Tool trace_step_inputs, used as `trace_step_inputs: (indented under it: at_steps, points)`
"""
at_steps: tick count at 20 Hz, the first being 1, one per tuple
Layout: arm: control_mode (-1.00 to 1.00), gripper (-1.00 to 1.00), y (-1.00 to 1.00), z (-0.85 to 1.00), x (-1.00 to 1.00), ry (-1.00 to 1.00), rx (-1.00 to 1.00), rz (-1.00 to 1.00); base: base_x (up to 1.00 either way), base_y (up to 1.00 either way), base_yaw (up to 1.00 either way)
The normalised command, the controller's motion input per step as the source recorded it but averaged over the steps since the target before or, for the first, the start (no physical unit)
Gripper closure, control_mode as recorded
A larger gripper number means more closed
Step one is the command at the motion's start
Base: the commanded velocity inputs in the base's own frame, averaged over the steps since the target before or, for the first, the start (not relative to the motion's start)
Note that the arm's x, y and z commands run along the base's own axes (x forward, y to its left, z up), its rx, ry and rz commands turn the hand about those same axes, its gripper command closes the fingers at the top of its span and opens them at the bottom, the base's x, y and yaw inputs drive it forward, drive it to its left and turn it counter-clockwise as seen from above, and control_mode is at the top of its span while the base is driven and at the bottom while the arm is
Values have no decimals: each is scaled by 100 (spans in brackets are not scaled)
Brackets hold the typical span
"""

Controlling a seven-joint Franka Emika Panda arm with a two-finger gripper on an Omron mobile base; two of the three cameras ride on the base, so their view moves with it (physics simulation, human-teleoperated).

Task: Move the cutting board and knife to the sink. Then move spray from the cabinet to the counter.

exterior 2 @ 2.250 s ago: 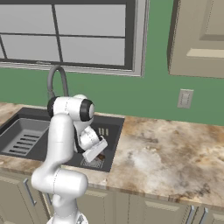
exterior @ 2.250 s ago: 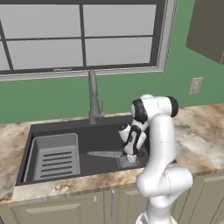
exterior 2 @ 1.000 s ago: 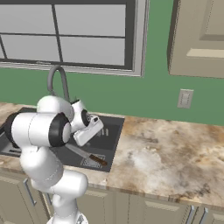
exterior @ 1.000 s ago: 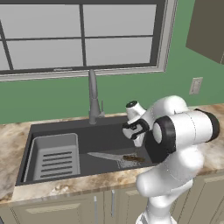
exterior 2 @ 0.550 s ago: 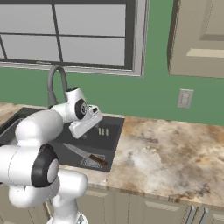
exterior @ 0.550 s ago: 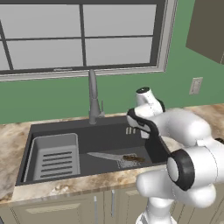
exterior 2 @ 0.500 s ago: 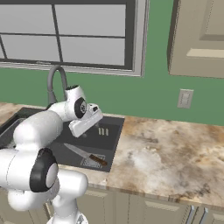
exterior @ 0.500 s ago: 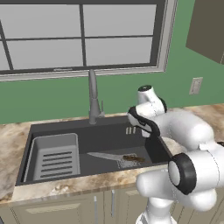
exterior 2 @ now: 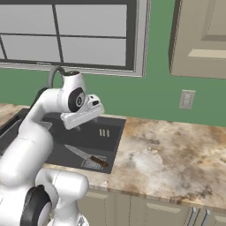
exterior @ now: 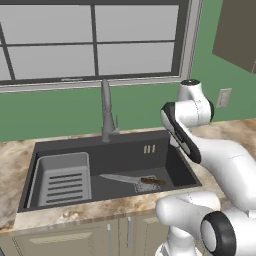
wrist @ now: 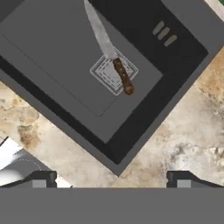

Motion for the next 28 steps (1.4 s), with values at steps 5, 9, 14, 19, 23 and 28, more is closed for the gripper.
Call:
trace_step_inputs:
  at_steps: [5, 9, 14, 19, 23, 28]
  points:
    - [-100, -100, 12, 47, -62, -26, 0, -25, 0, 0, 0]
    - [-100, -100, 1, 23, -45, -19, 2, -26, 0, 0, 0]
    - [-100, -100, 0, 15, -69, -4, 22, -8, 0, 0, 0]
    - [-100, -100, 3, 33, -60, -2, 17, -14, 0, 0, 0]
    - [-100, -100, 8, 44, -27, -8, 2, -32, 0, 0, 0]
    - [-100, -100, 4, 38, -12, -3, 1, -15, 0, 0, 0]
